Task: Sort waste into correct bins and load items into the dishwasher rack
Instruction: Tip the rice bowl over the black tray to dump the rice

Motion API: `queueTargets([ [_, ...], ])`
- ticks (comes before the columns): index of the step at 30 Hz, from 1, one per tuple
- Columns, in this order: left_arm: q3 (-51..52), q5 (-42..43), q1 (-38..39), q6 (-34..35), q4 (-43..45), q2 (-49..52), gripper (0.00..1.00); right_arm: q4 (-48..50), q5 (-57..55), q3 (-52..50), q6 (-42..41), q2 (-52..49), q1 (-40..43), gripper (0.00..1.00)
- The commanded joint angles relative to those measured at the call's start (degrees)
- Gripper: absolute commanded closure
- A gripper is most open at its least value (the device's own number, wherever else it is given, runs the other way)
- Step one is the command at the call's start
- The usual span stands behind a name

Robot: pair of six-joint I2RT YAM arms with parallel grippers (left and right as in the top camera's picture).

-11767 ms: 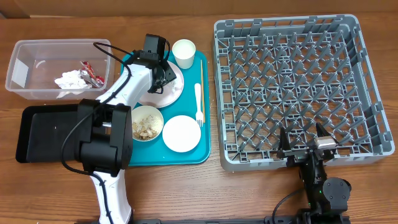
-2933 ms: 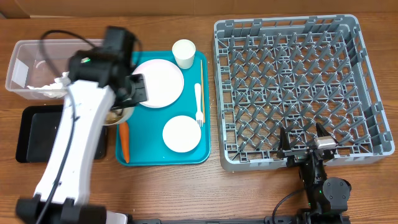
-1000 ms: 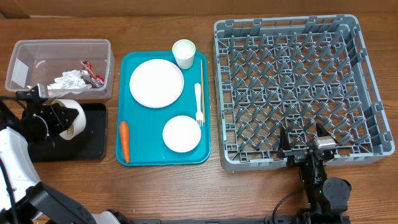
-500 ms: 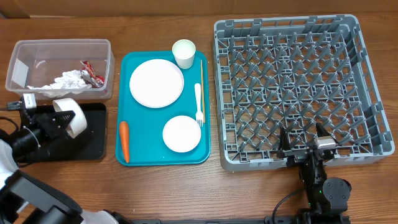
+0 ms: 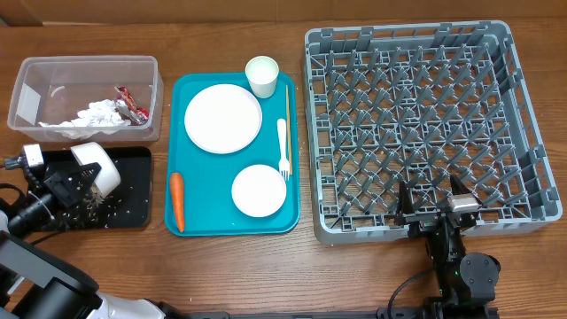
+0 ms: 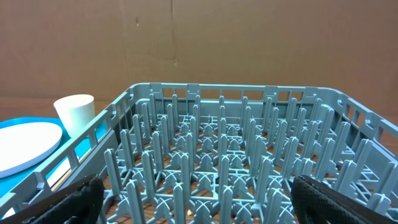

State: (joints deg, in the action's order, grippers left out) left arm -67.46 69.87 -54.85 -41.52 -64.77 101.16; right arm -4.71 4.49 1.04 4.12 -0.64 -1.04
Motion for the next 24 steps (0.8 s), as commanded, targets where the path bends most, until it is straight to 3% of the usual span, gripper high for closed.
queueTargets([
  [1,0.3,2.2,-0.8,-6.9,-0.2,0.2,0.96,0.3,0.1,-0.6,0.2,0.5,0.3,0.0],
  [7,3.4,9.8,-3.6,-17.7,-1.0,0.2,0.96,0.3,0.1,-0.6,0.2,0.5,0.3,0.0],
  [12,7.6,11.6,-6.4,-16.8,3.8,0.4,0.92,0.3,0.1,-0.6,0.2,0.5,0.3,0.0],
  [24,8.3,19.0,-8.0,-13.9,6.5,0.7,0.96,0.3,0.1,-0.6,0.2,0.5,0.3,0.0],
])
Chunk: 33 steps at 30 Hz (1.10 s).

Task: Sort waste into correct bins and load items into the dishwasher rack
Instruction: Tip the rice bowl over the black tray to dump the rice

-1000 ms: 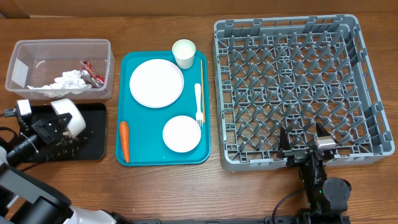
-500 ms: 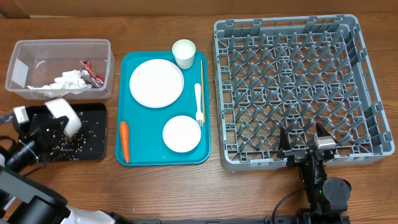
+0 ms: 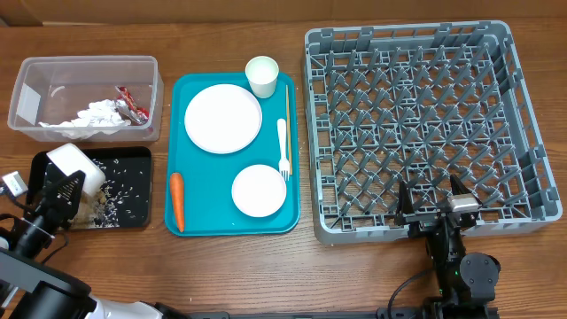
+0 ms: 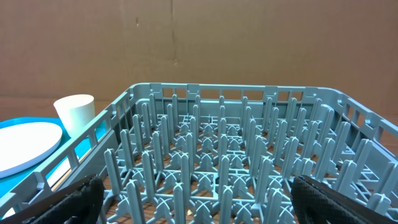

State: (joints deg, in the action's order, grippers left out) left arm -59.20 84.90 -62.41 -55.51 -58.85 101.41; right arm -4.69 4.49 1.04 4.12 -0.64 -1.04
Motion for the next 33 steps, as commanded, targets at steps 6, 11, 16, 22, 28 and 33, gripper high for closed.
queueTargets([
  [6,0.1,4.2,-0.2,5.4,5.2,0.5,0.94,0.3,0.1,-0.6,0.2,0.5,0.3,0.0],
  [11,0.1,4.1,0.3,12.1,9.7,0.5,0.93,0.3,0.1,-0.6,0.2,0.5,0.3,0.0],
  [16,0.1,5.6,1.8,22.8,17.2,1.0,0.96,0.3,0.1,-0.6,0.2,0.5,0.3,0.0],
  [22,0.1,5.7,5.5,24.9,19.1,1.3,0.96,0.3,0.1,-0.6,0.2,0.5,0.3,0.0],
  [28,0.1,5.5,7.0,24.0,18.7,1.2,0.96,0.3,0.1,-0.6,0.2,0.5,0.3,0.0],
  [33,0.1,4.2,6.9,26.4,18.0,1.5,0.96,0.3,0.1,-0.6,0.2,0.5,0.3,0.0],
])
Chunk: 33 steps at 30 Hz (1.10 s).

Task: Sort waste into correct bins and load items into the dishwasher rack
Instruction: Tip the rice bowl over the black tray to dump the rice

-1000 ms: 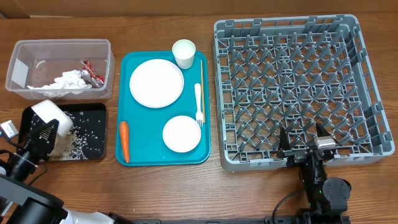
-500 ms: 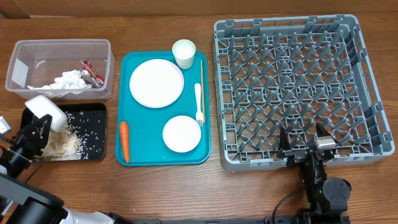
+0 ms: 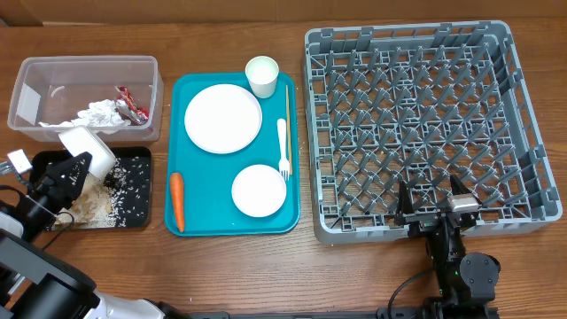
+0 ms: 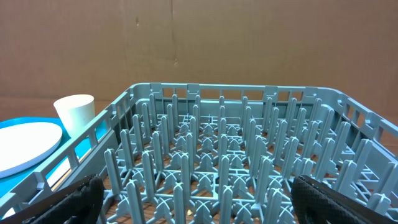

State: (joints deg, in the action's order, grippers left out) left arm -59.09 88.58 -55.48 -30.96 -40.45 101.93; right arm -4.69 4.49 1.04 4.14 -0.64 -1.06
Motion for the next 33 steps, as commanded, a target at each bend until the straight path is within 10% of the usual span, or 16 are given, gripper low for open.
queueTargets([
  [1,0.0,1.6,-0.1,2.9,-1.4,0.9,0.96,0.3,0.1,-0.6,0.2,0.5,0.3,0.0],
  [33,-0.5,-3.8,-0.2,12.3,-2.3,0.4,0.96,0.3,0.1,-0.6,0.2,0.5,0.3,0.0],
])
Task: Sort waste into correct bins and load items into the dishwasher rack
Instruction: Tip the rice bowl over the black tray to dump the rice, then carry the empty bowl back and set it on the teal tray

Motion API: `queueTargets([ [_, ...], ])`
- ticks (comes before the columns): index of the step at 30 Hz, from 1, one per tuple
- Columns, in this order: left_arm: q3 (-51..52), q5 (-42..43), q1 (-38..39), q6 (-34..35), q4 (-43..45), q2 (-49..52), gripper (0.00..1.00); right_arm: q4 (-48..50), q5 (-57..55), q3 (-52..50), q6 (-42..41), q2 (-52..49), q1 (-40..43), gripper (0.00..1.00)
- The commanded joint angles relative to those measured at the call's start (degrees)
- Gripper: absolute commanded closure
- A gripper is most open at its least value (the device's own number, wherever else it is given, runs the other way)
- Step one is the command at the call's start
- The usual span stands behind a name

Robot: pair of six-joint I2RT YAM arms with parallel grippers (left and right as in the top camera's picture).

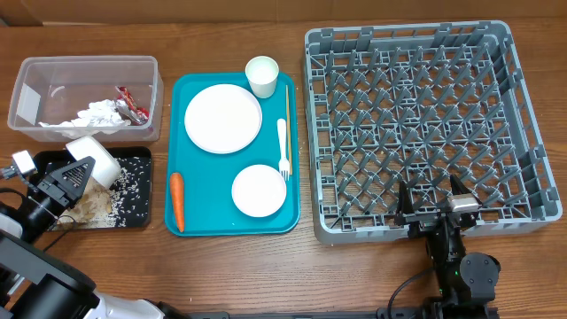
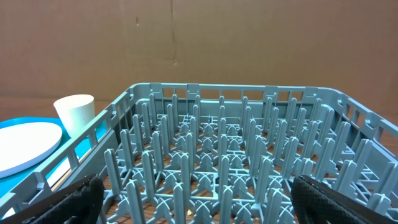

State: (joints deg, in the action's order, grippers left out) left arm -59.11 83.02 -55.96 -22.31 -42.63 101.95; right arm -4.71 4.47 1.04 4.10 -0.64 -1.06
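Observation:
My left gripper point(image 1: 76, 175) is shut on a small white bowl point(image 1: 96, 157), held tilted over the left end of a black waste tray point(image 1: 135, 213). Rice point(image 1: 126, 182) and a brownish heap of food point(image 1: 86, 205) lie in that tray. On the teal tray point(image 1: 199, 221) are two white plates point(image 1: 223, 118) point(image 1: 259, 189), a white cup point(image 1: 262, 75), a white fork point(image 1: 283, 146), a chopstick point(image 1: 287, 111) and a carrot point(image 1: 176, 200). The grey dishwasher rack point(image 1: 311, 133) holds nothing. My right gripper point(image 1: 434, 206) rests open at the rack's near edge, its fingers point(image 2: 328, 199) wide apart over the rack point(image 2: 205, 91).
A clear plastic bin point(image 1: 151, 66) behind the black tray holds crumpled white paper point(image 1: 97, 115) and a red wrapper point(image 1: 131, 102). In the right wrist view the white cup point(image 2: 76, 112) and a plate point(image 2: 25, 146) show left of the rack. Brown cardboard walls stand behind the table.
The left gripper and the white bowl have shifted slightly toward the near side, over the black tray's left part. The right arm has not moved.
The left gripper held the bowl over the black tray, which had only a few grains in it. Then the bowl was at the tray's left end with rice beneath it. Later more rice and a brownish heap lay there, and the bowl stays tilted above them now.

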Motion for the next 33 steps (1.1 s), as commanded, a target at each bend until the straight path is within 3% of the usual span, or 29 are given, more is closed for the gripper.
queueTargets([
  [1,-0.8,0.5,0.3,5.2,-0.2,0.3,0.96,0.3,0.1,-0.6,0.2,0.5,0.3,0.0],
  [4,-1.7,-4.2,0.4,9.6,-0.3,0.2,0.96,0.3,0.1,-0.6,0.2,0.5,0.3,0.0],
  [11,-3.6,-16.4,2.6,12.6,-1.3,-2.6,0.96,0.3,0.1,-0.6,0.2,0.5,0.3,0.0],
  [18,-8.5,-25.3,8.8,18.0,-2.1,-9.2,0.96,0.3,0.1,-0.6,0.2,0.5,0.3,0.0],
  [22,-11.8,-32.6,14.4,19.6,-4.7,-13.9,0.96,0.3,0.2,-0.6,0.2,0.5,0.3,0.0],
  [33,-13.0,-63.4,41.6,21.1,-10.1,-20.2,0.96,0.3,0.1,-0.6,0.2,0.5,0.3,0.0],
])
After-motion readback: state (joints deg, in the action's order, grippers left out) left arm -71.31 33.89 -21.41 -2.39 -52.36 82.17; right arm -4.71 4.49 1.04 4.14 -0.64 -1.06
